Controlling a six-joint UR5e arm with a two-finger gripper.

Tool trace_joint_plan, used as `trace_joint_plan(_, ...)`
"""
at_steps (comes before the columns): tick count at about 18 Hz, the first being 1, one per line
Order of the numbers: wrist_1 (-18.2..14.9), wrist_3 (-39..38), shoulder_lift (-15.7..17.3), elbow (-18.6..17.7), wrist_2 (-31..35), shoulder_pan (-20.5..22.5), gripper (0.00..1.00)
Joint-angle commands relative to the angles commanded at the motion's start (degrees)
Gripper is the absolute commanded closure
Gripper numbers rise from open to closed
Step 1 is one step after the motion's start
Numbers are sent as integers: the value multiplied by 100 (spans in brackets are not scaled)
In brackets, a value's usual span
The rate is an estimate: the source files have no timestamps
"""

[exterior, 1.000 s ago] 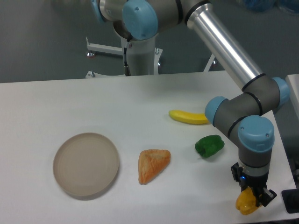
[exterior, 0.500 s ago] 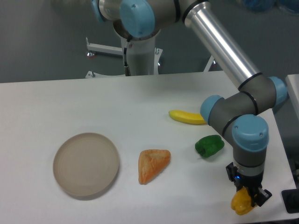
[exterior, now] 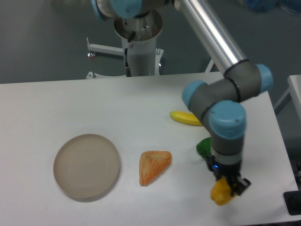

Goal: Place the yellow pepper on the plate
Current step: 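Carry the yellow pepper across the table over the round plate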

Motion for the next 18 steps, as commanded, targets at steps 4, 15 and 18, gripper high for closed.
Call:
trace_joint_plan(4, -412, -1071, 220, -203, -35, -483, 47)
trace_joint_plan(15, -941, -4051, 590, -941, -9, -1960, 47)
trace_joint_plan(18, -906, -4536, 546, -1091, 0, -2172, 47)
